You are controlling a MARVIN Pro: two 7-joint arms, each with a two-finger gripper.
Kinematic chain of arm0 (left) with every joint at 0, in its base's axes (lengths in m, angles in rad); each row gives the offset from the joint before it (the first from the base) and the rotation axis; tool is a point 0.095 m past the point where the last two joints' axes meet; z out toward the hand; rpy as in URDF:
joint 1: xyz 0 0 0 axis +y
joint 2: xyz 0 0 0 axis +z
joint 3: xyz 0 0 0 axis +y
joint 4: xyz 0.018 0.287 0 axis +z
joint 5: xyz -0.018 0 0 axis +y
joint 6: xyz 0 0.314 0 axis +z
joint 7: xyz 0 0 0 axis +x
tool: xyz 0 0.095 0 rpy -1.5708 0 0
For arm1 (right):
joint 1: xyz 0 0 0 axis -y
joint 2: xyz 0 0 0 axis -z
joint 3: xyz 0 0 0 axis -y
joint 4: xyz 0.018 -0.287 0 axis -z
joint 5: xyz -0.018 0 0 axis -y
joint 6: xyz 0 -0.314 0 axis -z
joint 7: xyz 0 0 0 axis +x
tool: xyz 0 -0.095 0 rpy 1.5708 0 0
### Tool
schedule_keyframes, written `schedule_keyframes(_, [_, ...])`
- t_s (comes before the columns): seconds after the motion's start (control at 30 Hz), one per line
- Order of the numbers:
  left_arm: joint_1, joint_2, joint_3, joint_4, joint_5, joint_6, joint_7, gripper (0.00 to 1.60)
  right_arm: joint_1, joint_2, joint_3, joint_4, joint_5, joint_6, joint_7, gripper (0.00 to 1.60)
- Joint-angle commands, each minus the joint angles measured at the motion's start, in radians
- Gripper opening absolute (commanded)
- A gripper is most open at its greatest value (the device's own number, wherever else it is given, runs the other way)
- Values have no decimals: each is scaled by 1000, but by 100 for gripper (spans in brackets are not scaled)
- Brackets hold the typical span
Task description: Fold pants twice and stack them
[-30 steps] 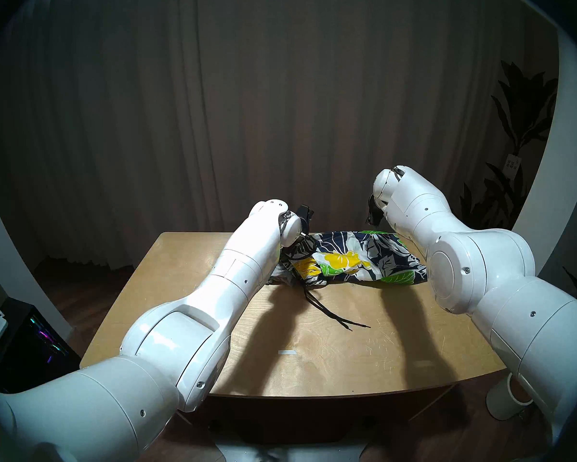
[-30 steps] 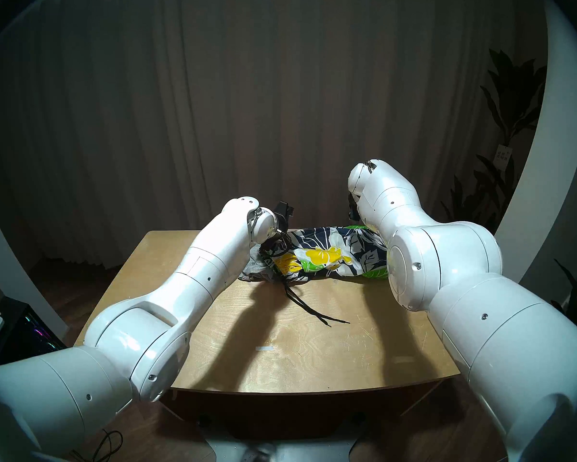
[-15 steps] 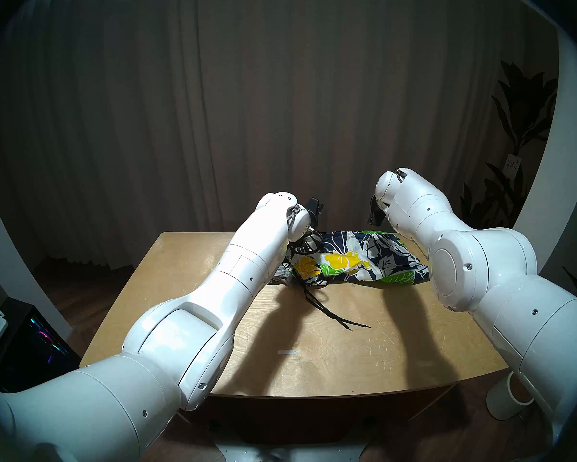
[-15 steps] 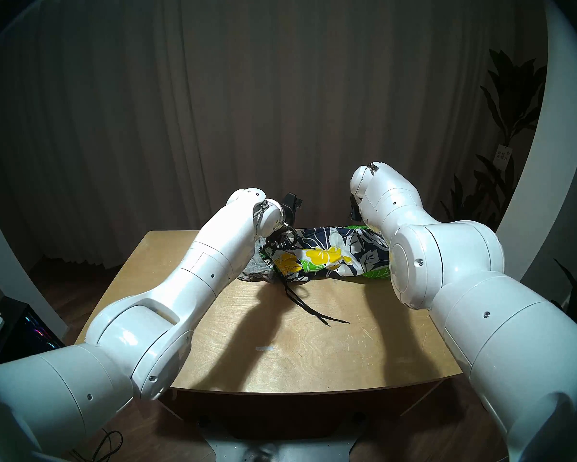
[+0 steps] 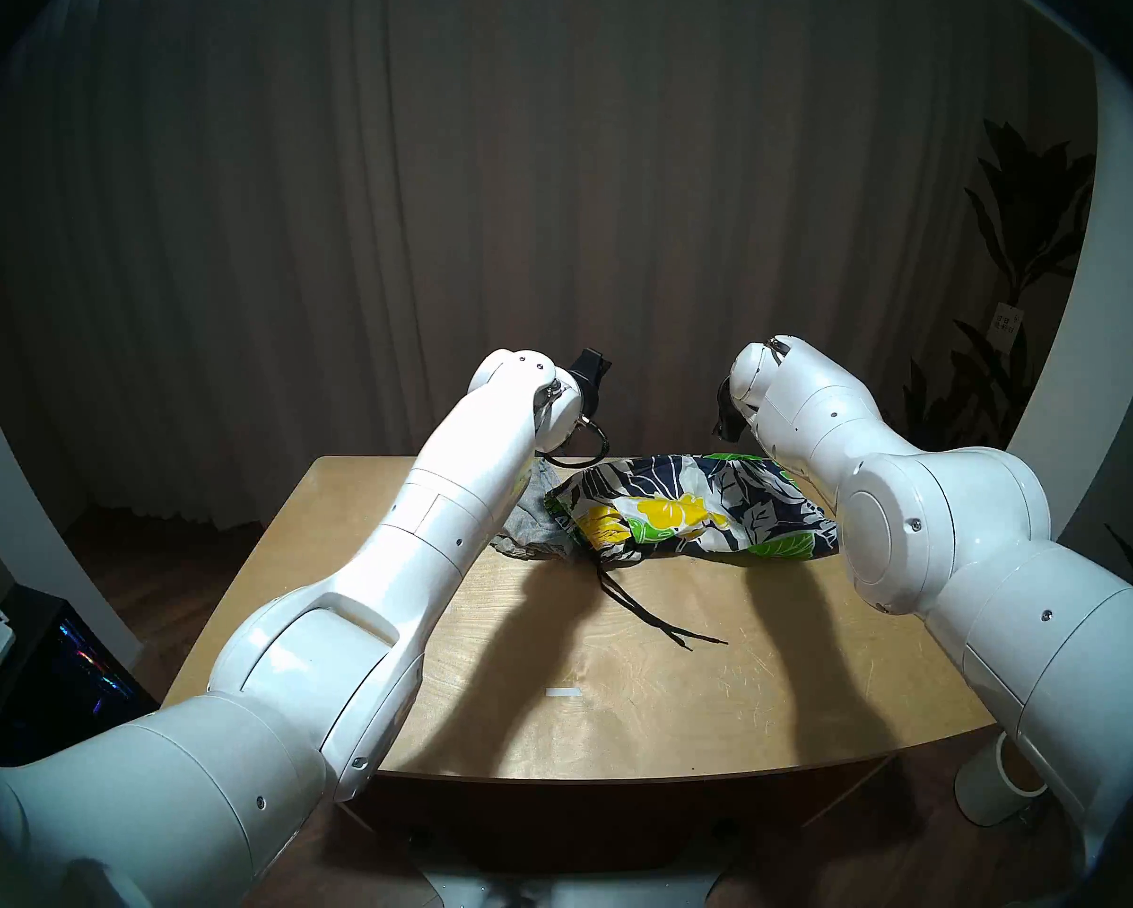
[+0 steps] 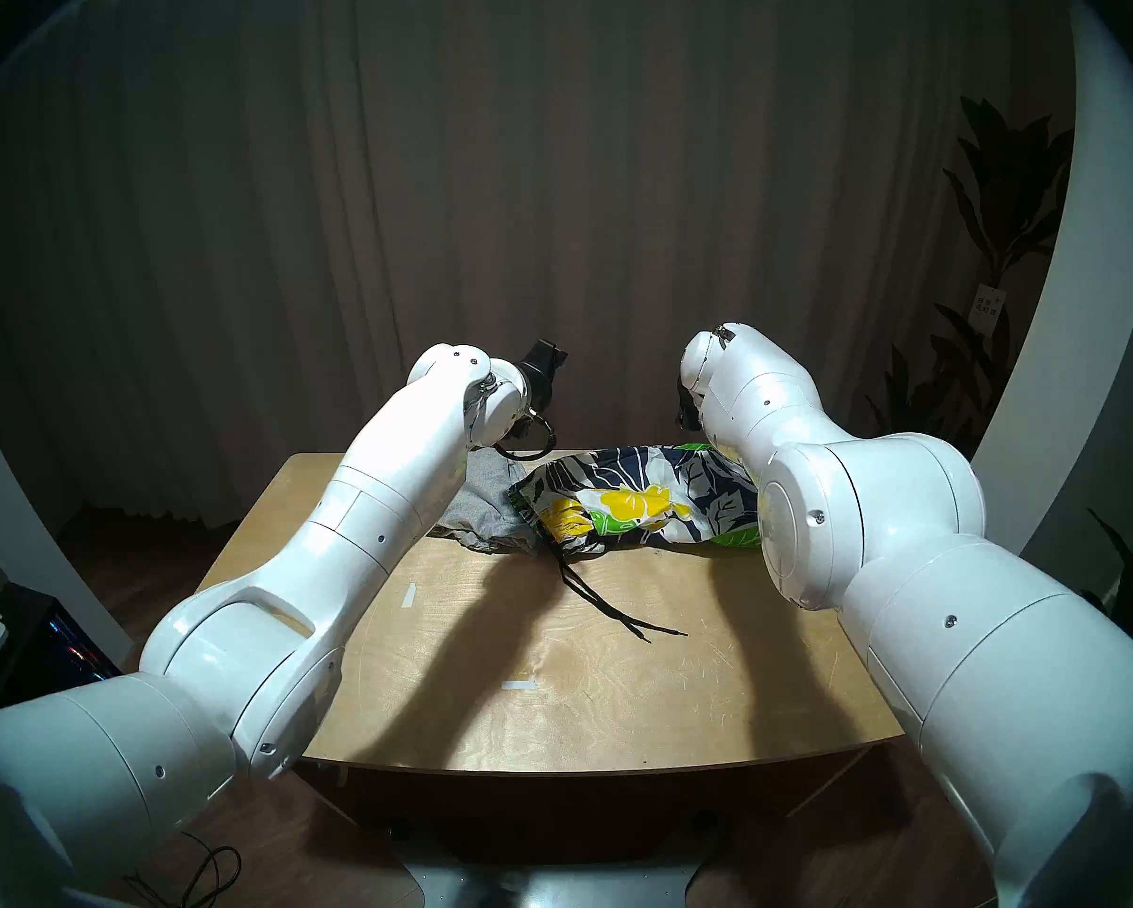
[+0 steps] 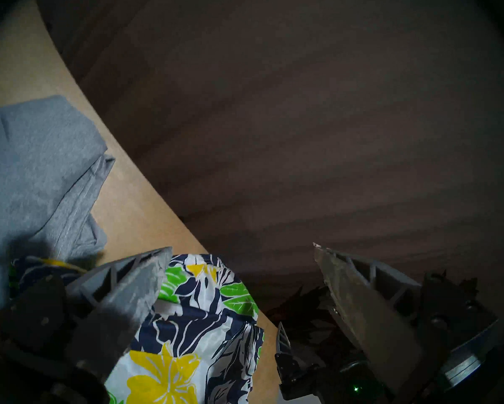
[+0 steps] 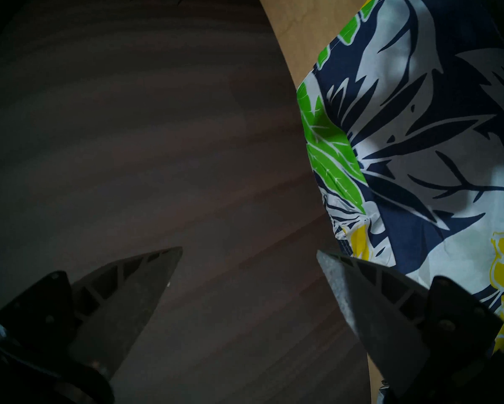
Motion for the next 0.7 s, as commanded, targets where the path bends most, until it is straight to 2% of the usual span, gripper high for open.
schedule_keyframes(0.0, [17, 70, 27, -107, 47, 25, -64, 160, 31, 8, -9, -60, -5, 56, 13, 160])
schedule_keyframes(0.2, [47, 133, 32, -159, 75, 37, -80, 160, 8, 20, -19, -67, -10, 99, -1, 160])
schedule_keyframes(0.43, [70, 188, 21, -168, 95, 42, -85, 160, 2, 53, -25, -79, -17, 135, 3, 160])
schedule_keyframes(0.67, [86, 228, 4, -169, 109, 50, -88, 160, 1, 50, -47, -102, -32, 190, 8, 160])
